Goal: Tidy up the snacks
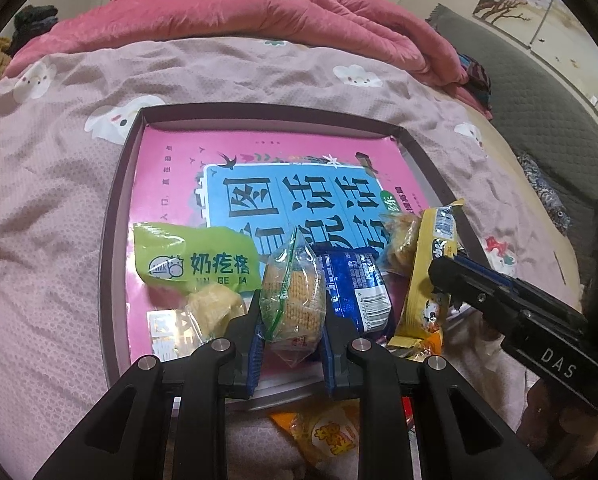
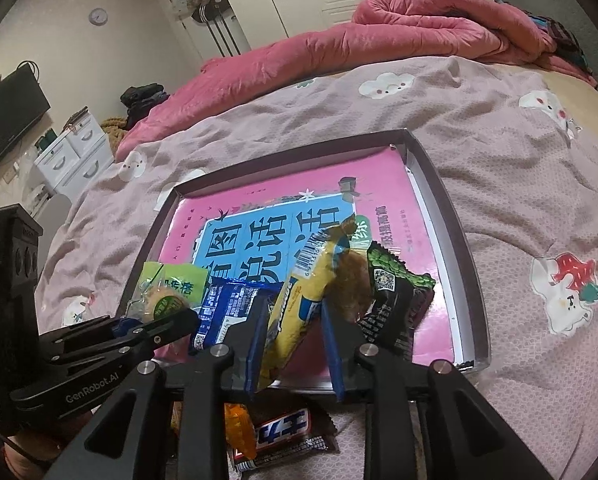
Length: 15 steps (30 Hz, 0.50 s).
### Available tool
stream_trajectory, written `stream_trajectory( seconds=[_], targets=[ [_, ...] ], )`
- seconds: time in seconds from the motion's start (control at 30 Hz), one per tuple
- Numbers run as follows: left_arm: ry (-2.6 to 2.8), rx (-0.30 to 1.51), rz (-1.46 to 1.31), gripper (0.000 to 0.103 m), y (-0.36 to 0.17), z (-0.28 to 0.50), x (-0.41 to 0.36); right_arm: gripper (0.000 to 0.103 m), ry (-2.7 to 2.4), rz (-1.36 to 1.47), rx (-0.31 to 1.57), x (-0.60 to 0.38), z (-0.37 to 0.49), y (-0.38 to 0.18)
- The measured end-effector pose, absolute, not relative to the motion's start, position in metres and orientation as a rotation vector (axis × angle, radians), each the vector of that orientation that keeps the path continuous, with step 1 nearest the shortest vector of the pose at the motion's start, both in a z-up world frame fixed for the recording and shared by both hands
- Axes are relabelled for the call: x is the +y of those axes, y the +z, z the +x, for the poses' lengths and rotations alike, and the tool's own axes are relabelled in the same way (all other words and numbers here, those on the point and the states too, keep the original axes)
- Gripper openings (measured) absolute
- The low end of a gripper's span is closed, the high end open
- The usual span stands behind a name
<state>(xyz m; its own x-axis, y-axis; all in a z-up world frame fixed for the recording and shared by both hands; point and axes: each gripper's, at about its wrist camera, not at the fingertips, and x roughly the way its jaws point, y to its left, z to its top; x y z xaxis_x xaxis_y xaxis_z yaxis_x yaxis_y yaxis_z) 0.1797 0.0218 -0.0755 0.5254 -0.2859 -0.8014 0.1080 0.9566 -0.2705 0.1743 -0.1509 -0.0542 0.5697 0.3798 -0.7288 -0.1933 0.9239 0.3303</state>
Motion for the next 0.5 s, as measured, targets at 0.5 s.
stream_trajectory(
  seconds=[0.5],
  targets=[
    [-0.247,1.000,-0.201,0.033,-0.074,0.177,0.022,0.032,0.280,0.255,0.867,-0.167,0.172,-0.047]
  ],
)
